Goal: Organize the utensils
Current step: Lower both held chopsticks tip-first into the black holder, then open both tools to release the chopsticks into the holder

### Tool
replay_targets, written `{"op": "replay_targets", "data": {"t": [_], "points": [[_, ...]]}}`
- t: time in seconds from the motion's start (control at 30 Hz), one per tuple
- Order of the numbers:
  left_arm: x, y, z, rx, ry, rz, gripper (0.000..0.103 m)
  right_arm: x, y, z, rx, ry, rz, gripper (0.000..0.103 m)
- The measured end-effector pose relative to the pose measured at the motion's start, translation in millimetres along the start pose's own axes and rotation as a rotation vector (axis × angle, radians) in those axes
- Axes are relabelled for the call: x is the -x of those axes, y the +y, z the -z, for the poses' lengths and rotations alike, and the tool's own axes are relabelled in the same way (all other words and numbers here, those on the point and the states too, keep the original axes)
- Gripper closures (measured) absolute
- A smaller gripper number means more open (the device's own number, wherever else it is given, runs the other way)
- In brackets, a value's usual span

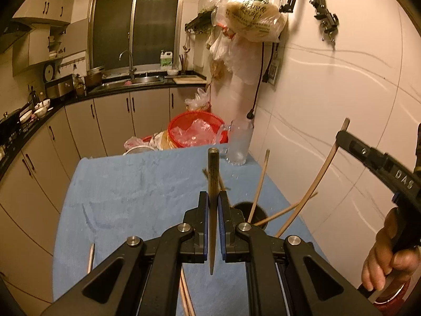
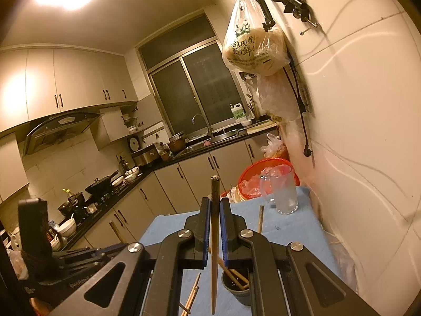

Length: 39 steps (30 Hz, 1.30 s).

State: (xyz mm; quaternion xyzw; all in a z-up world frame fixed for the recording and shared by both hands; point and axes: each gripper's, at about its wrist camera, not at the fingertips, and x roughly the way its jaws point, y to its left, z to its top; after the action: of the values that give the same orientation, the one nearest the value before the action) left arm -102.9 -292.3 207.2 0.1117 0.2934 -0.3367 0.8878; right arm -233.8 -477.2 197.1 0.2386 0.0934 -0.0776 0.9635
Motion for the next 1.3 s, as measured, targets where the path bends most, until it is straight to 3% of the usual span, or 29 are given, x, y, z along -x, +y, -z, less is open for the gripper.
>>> {"op": "replay_targets", "data": {"t": [0.3, 0.57, 0.87, 1.3], "points": [[-3.4, -5.9, -32.9, 0.029, -0.044, 0.037, 0.096, -7.1, -6.7, -21.4, -0.016, -0.041, 0.028, 0.095], [-24.9, -13.6, -46.8, 0.081, -0.050, 0.088, 0.096, -21.7, -13.1, -29.0, 0.012, -0.076, 0.106, 0.095], [-66.5, -11.1, -31.3, 0.111, 0.003, 0.091, 0.096, -50.3, -29.4, -16.0, 0.023, -0.042, 0.169, 0.095], [-89.6, -6.4, 2.2, 0.112, 0.080, 0.092, 0.095, -80.7, -32.7, 20.6, 0.046, 0.088, 0.162, 0.095]]}}
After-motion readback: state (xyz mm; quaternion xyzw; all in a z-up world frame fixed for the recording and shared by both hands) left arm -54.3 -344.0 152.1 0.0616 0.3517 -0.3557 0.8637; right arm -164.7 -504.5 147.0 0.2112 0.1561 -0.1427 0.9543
